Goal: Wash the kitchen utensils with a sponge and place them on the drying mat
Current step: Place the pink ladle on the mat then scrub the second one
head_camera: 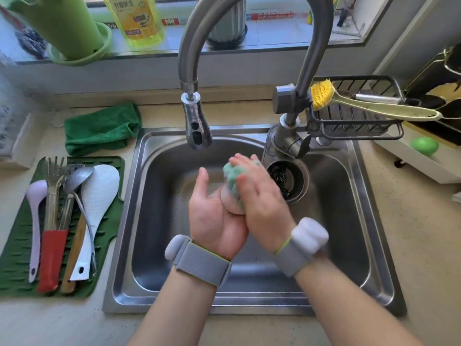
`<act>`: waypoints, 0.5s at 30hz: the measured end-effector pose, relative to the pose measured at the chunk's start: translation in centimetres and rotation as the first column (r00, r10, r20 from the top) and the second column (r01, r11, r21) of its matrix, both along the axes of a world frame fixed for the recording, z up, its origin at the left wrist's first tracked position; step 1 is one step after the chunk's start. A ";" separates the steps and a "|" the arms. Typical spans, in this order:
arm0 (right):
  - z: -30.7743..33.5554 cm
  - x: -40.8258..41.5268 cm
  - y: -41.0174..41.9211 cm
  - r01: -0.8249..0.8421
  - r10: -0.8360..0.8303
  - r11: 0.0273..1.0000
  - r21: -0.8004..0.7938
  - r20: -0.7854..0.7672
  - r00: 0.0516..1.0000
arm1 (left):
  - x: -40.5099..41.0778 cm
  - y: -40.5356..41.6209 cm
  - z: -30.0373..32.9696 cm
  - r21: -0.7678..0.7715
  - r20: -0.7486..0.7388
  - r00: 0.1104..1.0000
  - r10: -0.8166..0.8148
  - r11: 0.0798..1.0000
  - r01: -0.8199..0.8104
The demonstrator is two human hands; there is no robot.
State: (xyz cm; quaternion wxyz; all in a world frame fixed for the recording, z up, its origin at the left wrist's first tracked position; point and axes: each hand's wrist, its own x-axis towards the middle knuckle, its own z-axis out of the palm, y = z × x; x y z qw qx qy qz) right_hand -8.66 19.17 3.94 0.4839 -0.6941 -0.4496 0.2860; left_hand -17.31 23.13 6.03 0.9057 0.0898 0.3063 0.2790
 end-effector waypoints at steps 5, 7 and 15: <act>0.3 -2.7 -2.7 -0.108 0.098 0.992 0.058 0.160 0.982 | -0.4 1.0 0.1 0.013 -0.056 0.998 -0.030 0.999 0.031; -0.2 -1.0 -1.6 -0.123 0.119 0.992 0.010 0.187 0.975 | -0.1 0.6 0.5 0.035 -0.007 1.000 -0.027 0.999 0.027; 0.2 -2.1 -2.0 -0.137 0.128 0.990 0.039 0.184 0.975 | -0.7 0.7 0.7 0.052 0.010 1.000 -0.029 0.998 0.028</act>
